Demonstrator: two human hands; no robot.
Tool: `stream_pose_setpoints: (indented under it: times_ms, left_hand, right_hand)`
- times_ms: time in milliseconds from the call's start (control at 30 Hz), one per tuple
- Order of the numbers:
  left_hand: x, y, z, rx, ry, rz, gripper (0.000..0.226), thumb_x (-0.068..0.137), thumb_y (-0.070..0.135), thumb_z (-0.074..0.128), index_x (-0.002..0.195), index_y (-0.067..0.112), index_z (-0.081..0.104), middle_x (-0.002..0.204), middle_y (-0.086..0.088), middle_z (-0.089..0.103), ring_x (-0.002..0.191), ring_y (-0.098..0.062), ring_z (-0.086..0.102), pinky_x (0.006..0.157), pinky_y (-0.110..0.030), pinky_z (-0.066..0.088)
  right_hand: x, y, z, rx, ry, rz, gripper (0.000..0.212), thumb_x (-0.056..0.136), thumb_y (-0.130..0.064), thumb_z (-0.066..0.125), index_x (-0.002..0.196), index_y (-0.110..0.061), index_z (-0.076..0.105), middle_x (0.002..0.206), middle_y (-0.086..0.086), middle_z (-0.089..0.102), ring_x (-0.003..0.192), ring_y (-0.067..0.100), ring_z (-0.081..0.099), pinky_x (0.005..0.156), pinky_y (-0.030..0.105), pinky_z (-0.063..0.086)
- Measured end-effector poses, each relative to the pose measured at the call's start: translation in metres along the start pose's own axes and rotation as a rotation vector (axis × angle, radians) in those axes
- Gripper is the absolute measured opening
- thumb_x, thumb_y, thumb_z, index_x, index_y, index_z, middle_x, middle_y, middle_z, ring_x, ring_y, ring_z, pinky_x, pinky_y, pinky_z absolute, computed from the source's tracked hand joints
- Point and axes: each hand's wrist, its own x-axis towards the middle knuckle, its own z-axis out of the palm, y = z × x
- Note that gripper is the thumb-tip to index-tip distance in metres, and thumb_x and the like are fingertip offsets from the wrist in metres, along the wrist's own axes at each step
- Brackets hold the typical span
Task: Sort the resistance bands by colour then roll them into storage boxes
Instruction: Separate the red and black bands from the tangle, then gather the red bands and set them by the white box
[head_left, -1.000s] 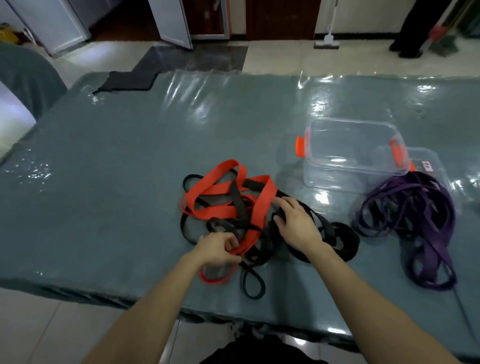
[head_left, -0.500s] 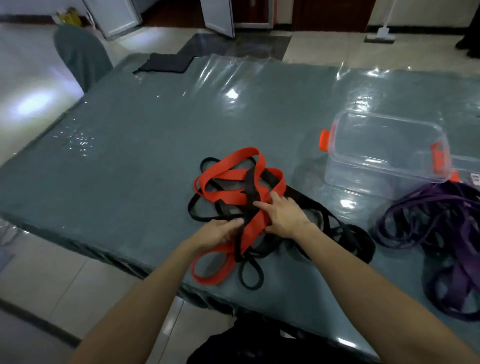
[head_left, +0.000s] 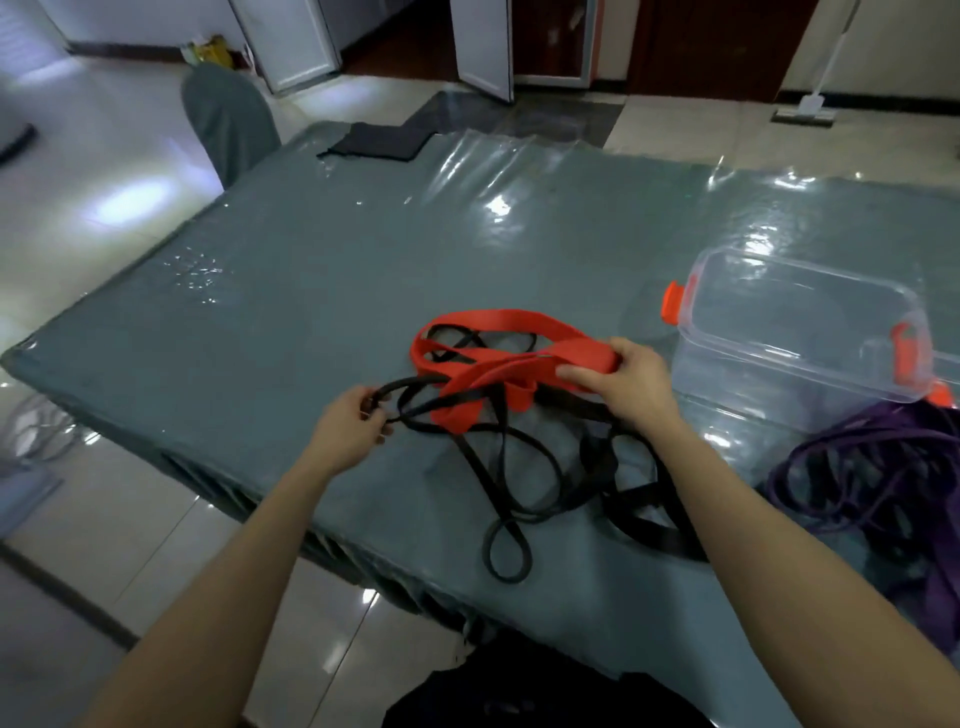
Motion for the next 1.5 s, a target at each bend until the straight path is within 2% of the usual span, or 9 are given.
stream_pose_setpoints:
  times_ms: [233,367,500,600,733,1000,1100,1267,1500]
  left_hand:
    - [-0.023,-0.008,0.023,0.446,-0.124,0.166,0.036,0.103,0.008,0.054,0.135,0.018,0.067,0.103,-0.012,0.061,0.087,-0.032,0.061,0.076,-0.04,0.05]
    - [-0.029,-0.015,0.015,-0.224,-0.086,-0.131,0.024,0.105,0.002,0.063,0.128,0.004,0.07,0.109,-0.025,0.071,0.091,-0.033,0.074,0.083,-0.041,0.063]
    - [-0.008,-0.006,-0.006,-0.487,0.142,-0.165,0.026,0.104,0.017,0.072,0.128,0.006,0.071,0.104,-0.017,0.074,0.079,-0.023,0.072,0.075,-0.039,0.062]
    - [0.009,0.007,-0.022,-0.084,0.205,-0.061,0.026,0.101,0.021,0.075,0.126,0.015,0.074,0.109,-0.01,0.073,0.092,-0.022,0.071,0.084,-0.042,0.06]
    - [0.016,0.044,-0.005,0.164,0.13,0.04,0.036,0.098,0.026,0.075,0.133,0.018,0.07,0.131,-0.009,0.072,0.122,-0.026,0.068,0.103,-0.038,0.051]
    - [0.022,0.137,0.042,0.069,-0.07,0.302,0.151,0.05,0.078,0.094,0.17,0.028,0.018,0.174,0.0,0.029,0.159,-0.02,0.03,0.13,-0.048,0.031]
    - [0.04,0.17,0.055,0.108,-0.077,0.43,0.126,0.047,0.088,0.089,0.154,0.037,0.047,0.154,0.006,0.057,0.145,-0.018,0.053,0.121,-0.048,0.045]
    - [0.049,0.196,0.077,-0.128,-0.141,0.364,0.035,0.065,0.045,0.094,0.093,0.034,0.076,0.099,0.007,0.081,0.1,-0.018,0.077,0.098,-0.047,0.06]
    - [0.039,0.215,0.089,-0.264,-0.339,0.359,0.088,0.062,0.029,0.107,0.133,0.026,0.055,0.117,0.01,0.072,0.104,-0.006,0.074,0.086,-0.027,0.062]
  right_hand:
    - [0.015,-0.038,-0.024,0.581,0.136,0.165,0.048,0.078,-0.057,0.09,0.08,-0.016,0.067,0.073,-0.002,0.066,0.066,0.01,0.059,0.07,0.029,0.05]
    - [0.02,-0.037,-0.042,0.642,0.212,0.245,0.048,0.089,-0.067,0.07,0.079,-0.021,0.077,0.079,-0.004,0.075,0.078,0.013,0.068,0.084,0.035,0.054]
    - [0.019,-0.055,-0.05,0.605,0.035,0.199,0.031,0.096,-0.019,0.056,0.076,-0.02,0.08,0.067,-0.01,0.073,0.064,0.004,0.067,0.085,0.039,0.054]
    - [0.025,-0.073,-0.055,0.455,0.026,0.047,0.023,0.088,-0.033,0.066,0.105,-0.019,0.072,0.094,-0.003,0.078,0.091,0.015,0.074,0.1,0.052,0.059]
    - [0.032,-0.126,-0.071,0.508,0.102,-0.155,0.02,0.09,-0.044,0.077,0.101,-0.028,0.07,0.106,0.01,0.078,0.104,0.035,0.076,0.094,0.06,0.061]
    - [0.045,-0.222,-0.118,0.618,0.138,-0.316,0.027,0.095,-0.029,0.081,0.107,-0.008,0.069,0.093,0.005,0.079,0.089,0.028,0.081,0.078,0.051,0.067]
    - [0.042,-0.245,-0.13,0.687,0.167,-0.304,0.03,0.094,-0.023,0.084,0.106,-0.001,0.067,0.093,0.013,0.079,0.086,0.034,0.081,0.073,0.049,0.067]
    - [0.036,-0.252,-0.136,0.822,0.204,-0.204,0.03,0.092,-0.02,0.085,0.101,0.001,0.067,0.092,0.022,0.079,0.08,0.034,0.079,0.071,0.046,0.066]
    - [0.031,-0.249,-0.128,0.984,0.238,0.006,0.024,0.091,-0.017,0.085,0.097,0.001,0.071,0.076,0.013,0.077,0.067,0.023,0.076,0.062,0.033,0.064]
